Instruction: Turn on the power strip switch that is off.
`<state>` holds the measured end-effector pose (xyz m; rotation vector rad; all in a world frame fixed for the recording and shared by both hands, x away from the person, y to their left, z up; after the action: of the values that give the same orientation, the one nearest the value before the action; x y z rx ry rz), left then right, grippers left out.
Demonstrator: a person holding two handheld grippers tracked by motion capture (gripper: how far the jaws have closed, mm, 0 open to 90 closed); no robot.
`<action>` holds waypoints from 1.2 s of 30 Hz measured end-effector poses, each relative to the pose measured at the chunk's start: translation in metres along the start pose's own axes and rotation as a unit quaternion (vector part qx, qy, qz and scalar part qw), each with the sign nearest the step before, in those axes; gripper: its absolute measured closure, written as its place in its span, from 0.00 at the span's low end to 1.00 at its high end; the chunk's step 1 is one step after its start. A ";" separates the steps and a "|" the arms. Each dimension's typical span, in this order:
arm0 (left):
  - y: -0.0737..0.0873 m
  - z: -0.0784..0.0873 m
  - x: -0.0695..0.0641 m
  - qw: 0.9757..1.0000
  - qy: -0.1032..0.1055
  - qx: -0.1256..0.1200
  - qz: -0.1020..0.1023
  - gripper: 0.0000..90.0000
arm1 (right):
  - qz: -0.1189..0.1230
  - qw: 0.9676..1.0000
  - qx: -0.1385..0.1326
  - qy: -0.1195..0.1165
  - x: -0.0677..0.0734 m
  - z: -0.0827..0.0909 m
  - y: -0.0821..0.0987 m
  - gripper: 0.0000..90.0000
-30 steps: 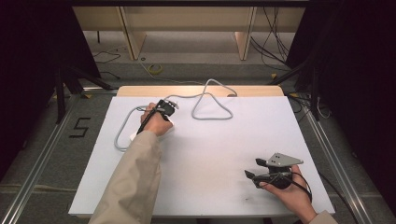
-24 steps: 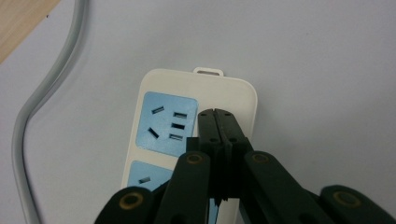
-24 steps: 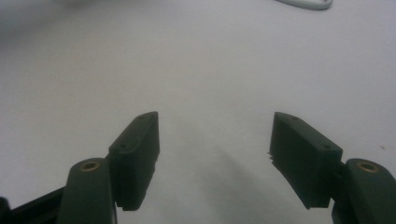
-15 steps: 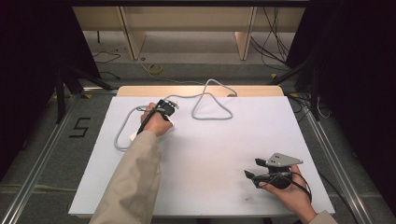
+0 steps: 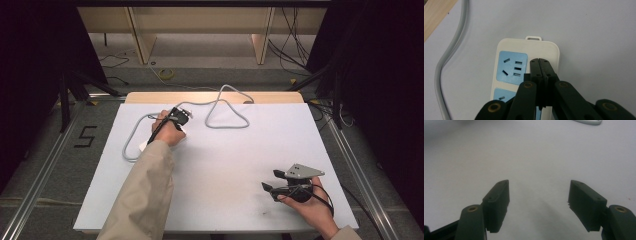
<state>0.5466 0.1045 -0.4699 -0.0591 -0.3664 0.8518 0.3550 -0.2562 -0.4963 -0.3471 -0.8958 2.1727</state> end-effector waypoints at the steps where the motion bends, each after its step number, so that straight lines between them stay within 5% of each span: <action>1: 0.000 0.000 0.000 1.000 -0.001 0.002 -0.003 1.00 | 0.000 1.000 0.000 0.000 0.000 0.000 0.000 0.38; 5: 0.001 0.000 -0.001 1.000 -0.005 0.000 -0.014 1.00 | 0.000 1.000 0.002 0.000 0.000 0.000 0.000 0.38; 26: 0.004 0.002 0.004 1.000 0.009 -0.017 -0.007 1.00 | 0.000 1.000 0.002 0.001 -0.001 0.000 0.000 0.38; 36: 0.003 0.016 0.001 0.998 0.012 -0.059 0.006 0.93 | 0.000 1.000 0.002 0.002 -0.001 0.000 0.000 0.38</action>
<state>0.5396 0.1057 -0.4551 -0.1820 -0.3937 0.8406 0.3554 -0.2569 -0.4965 -0.3492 -0.8898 2.1738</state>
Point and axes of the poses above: each handheld gripper's, and its own axes: z roughly backward along the jaws, y roughly out of its underside, x roughly to its left, the point moved 3 cm from there along -z, roughly forward along the jaws, and after that the axes turned 10 degrees about x, right-handed, at the moved point
